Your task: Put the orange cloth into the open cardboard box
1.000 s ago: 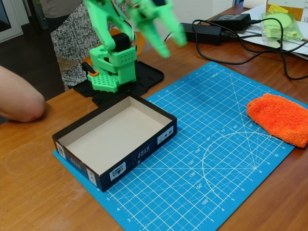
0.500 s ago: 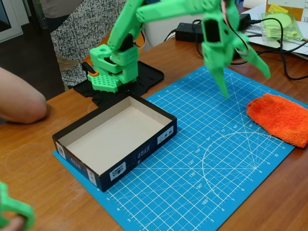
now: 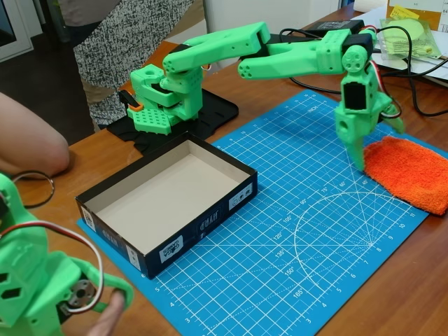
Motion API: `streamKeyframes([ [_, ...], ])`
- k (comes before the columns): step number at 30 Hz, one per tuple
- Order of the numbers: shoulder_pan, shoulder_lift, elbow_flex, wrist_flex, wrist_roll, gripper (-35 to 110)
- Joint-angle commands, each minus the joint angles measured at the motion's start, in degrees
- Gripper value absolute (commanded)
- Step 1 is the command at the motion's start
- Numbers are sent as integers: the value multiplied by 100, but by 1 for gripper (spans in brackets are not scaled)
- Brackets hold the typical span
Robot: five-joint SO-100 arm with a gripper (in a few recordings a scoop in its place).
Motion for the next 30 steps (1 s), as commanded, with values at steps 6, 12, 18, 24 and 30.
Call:
streamKeyframes([
  [6,-35,-369,-70,-536,-202,35],
  [12,158,-703,-281,-703,141,-1],
  [18,255,-914,-1081,-483,606,-1],
  [24,158,-782,-2197,79,1512,-1],
  [30,123,958,-2057,527,2681,-1],
])
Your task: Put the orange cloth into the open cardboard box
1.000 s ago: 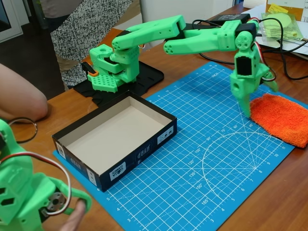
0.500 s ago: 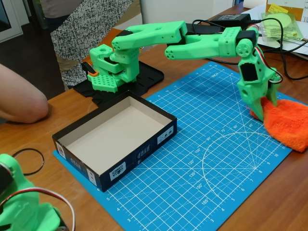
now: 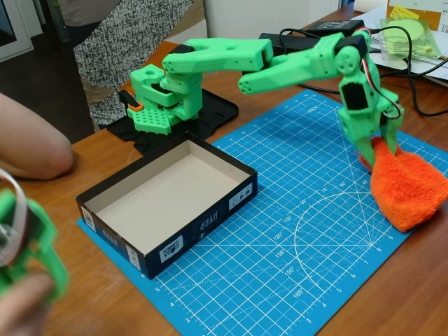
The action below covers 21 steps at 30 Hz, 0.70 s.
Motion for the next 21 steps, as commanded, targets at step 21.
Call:
streamKeyframes([
  [21,3129,11839,10354,-281,2021,0],
])
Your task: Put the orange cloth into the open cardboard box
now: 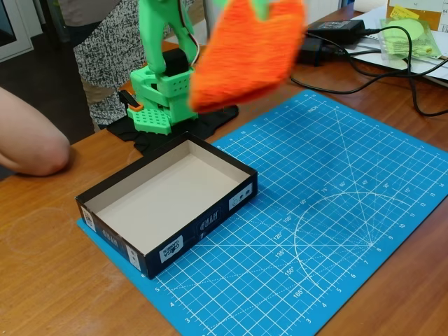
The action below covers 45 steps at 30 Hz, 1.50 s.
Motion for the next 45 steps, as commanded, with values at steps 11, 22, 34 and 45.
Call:
streamKeyframes([
  [11,835,3568,4913,-580,105,0],
  [22,1538,3085,6161,-1696,-1099,0],
  [34,2127,2602,7110,-2936,-1960,0],
  [45,2470,2259,7154,-3375,-2320,7],
])
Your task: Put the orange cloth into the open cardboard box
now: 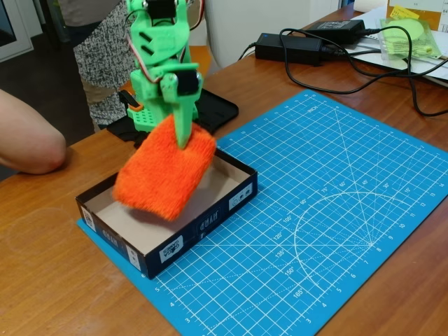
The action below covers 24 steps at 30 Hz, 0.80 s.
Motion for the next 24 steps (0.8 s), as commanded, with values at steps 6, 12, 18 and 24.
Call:
streamKeyframes([
  [6,290,158,158,-114,-580,24],
  [12,70,967,519,352,-703,35],
  [18,-422,1784,492,1072,-396,36],
  [24,-1881,2109,-589,2004,1055,31],
])
